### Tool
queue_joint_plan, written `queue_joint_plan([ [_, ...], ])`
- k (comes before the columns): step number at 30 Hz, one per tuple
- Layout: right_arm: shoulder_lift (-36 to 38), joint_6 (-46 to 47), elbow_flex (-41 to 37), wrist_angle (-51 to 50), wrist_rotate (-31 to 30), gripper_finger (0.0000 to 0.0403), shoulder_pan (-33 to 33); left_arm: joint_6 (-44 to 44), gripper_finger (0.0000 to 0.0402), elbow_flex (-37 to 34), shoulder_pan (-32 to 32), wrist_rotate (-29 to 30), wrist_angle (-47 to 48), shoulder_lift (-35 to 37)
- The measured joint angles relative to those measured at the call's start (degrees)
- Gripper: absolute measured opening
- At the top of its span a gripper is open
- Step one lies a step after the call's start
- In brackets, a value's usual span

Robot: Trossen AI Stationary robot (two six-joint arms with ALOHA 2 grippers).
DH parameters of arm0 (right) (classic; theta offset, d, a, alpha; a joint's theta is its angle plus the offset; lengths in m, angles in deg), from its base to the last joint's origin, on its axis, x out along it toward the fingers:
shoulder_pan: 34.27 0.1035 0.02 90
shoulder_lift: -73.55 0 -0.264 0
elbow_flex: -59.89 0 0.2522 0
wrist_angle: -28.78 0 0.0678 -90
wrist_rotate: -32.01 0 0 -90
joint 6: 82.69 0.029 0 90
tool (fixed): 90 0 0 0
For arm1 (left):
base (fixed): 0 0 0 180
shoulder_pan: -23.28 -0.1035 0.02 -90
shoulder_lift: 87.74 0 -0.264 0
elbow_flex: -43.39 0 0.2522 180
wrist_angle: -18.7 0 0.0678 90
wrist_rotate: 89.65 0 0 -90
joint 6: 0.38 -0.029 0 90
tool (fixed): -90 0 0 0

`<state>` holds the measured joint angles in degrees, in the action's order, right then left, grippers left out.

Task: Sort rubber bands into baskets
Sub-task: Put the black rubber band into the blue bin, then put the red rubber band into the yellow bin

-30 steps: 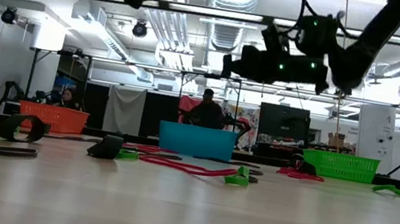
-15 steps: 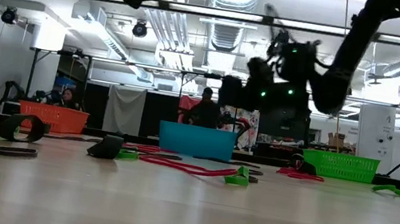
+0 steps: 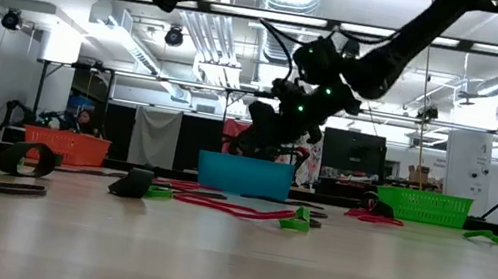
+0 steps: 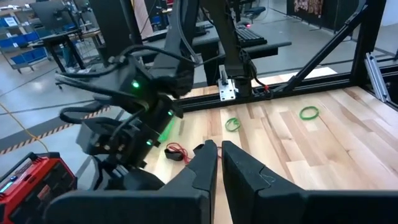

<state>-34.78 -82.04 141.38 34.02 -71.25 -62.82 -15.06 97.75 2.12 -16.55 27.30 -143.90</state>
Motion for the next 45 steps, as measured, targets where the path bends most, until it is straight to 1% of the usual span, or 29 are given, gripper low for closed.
queue_joint_plan([
  [2,0.06,0.01,1.46,-1.96,0.25,0.0023,0.02,0.24,0.0009,0.00,0.00,0.00,0.33,0.00],
  [4,0.11,0.68,2.47,-3.78,1.96,0.0040,-0.01,0.46,0.0009,-0.02,0.00,0.00,1.12,0.00],
  [6,0.11,1.30,2.94,-4.56,3.24,0.0064,-0.20,0.65,0.0009,-0.02,0.00,0.02,1.99,0.00],
  [11,0.11,1.81,3.25,-5.08,3.26,0.0127,-0.42,1.31,0.0009,-0.02,0.00,0.02,2.68,0.00],
  [15,0.11,2.36,3.27,-5.13,3.31,0.0165,-0.48,2.36,0.0009,-0.02,0.00,0.02,2.71,0.00],
  [21,0.22,2.26,3.87,-5.40,3.43,0.0200,-0.50,4.38,0.0009,-0.02,0.00,0.02,2.72,0.00],
  [24,1.97,1.03,3.87,-5.96,6.13,0.0210,-0.49,5.62,0.0009,-0.02,0.00,0.02,2.85,0.00],
  [26,4.86,0.48,3.82,-7.53,8.63,0.0213,-0.23,6.54,0.0009,-0.02,0.00,0.01,3.22,0.00],
  [28,8.74,-0.68,3.82,-11.38,10.38,0.0214,0.45,6.80,0.0009,-0.02,0.01,0.02,3.20,-0.02],
  [30,13.05,-2.38,3.82,-17.92,10.75,0.0214,1.63,6.80,0.0009,-0.02,0.00,0.02,3.14,-0.02],
  [34,21.69,-3.73,3.82,-35.58,11.24,0.0215,4.87,7.79,0.0009,-0.02,0.03,0.00,3.13,-0.02],
  [36,25.62,-3.89,3.74,-45.98,13.38,0.0215,6.56,10.50,0.0009,-0.02,0.11,-0.06,3.28,-0.19],
  [39,30.47,-0.92,2.05,-57.33,15.32,0.0215,9.56,15.36,0.0009,-0.02,0.11,-0.04,5.73,-0.96],
  [42,35.09,1.61,-0.62,-62.14,15.35,0.0215,12.21,19.73,0.0009,-0.02,0.34,0.34,11.84,-2.83],
  [45,39.65,3.13,-4.68,-61.25,14.81,0.0215,13.53,24.42,0.0009,-0.02,1.53,6.89,19.15,-5.73],
])
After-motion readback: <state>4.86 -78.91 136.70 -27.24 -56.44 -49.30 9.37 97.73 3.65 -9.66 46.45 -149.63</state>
